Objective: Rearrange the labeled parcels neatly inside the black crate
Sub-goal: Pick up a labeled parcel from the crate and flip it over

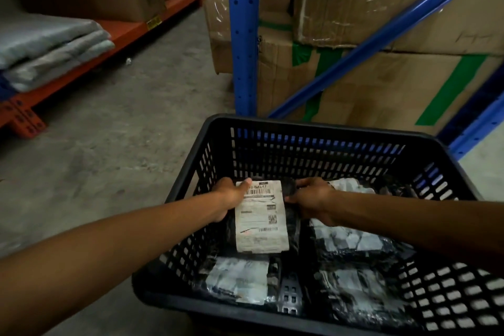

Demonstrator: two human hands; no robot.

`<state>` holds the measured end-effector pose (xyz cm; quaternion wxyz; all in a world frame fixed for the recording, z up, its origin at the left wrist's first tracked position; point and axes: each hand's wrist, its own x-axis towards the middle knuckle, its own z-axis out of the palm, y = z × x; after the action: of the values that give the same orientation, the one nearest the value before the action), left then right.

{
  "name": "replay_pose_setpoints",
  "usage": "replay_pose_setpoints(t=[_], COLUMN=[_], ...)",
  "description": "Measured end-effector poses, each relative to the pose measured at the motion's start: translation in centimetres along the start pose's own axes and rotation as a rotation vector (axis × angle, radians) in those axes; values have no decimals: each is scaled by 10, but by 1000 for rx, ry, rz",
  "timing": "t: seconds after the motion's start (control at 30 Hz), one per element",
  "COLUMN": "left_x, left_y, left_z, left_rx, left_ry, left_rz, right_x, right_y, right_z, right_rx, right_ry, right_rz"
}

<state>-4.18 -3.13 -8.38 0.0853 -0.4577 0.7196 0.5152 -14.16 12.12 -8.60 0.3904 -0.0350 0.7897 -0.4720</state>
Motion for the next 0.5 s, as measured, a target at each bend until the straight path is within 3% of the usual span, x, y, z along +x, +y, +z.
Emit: replay_pose_setpoints(t=[0.13,0.27,0.5], left_x=[24,48,69], left_y=[2,6,0], left_z=[-2,6,24], left_rx=[98,232,438], left_ry=[74,93,-8], left_rz=[32,12,1], right_x=[31,52,69], right_y=[6,8,11], right_z=[21,35,49], right_rx=[-28,-207,-324], right_ry=[105,204,131], right_rz=[-9,-30,138])
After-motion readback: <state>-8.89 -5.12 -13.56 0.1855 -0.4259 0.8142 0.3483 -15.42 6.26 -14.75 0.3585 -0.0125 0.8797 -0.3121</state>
